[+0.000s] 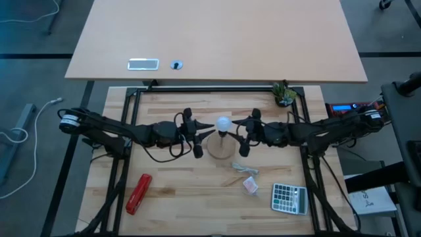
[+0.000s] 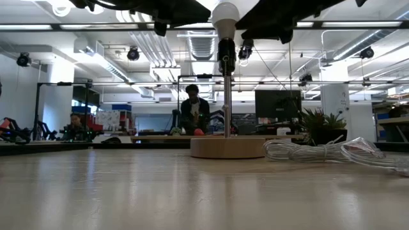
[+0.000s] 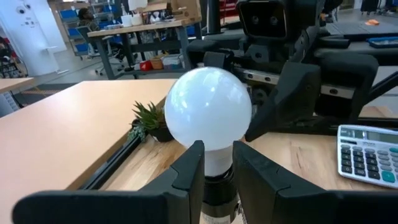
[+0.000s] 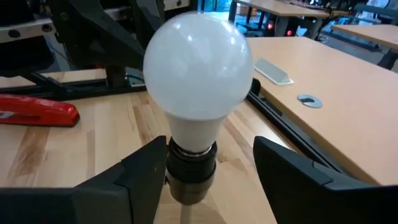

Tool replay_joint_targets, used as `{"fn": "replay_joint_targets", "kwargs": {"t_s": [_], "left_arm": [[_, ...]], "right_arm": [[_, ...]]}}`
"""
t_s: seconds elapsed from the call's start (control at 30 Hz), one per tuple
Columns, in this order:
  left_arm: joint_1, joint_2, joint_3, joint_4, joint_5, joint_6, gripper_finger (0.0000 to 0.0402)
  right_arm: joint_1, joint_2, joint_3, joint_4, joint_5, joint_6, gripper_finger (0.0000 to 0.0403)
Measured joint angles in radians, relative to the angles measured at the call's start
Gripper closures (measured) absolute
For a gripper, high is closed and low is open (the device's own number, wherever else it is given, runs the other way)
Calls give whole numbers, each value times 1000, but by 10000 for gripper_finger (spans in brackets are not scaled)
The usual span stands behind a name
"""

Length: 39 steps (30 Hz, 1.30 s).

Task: Screw lightbulb
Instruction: Remove the lightbulb from the lamp

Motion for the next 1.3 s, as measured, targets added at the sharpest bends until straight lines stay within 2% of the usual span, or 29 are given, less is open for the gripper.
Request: {"fn": "replay_joint_targets", "kwargs": {"t_s": [0.3, 0.5, 0.83, 1.07, 1.23, 1.3], "left_arm": [[26, 70, 0, 83, 4, 10, 326], [31, 95, -1, 146, 74, 26, 326], [31, 95, -1, 148, 81, 8, 326], [-1, 65, 0, 117, 80, 10, 326], [-17, 33, 0, -24, -79, 3, 326], [-12, 28, 0, -45, -106, 7, 326]], "right_arm": [[2, -3, 0, 17, -4, 0, 232], [2, -3, 0, 24, -5, -17, 283], [2, -3, -1, 24, 7, -88, 353], [2, -5, -1, -6, 33, -123, 386], [2, -5, -1, -14, 33, -123, 395], [4, -5, -1, -14, 32, -119, 396]]}}
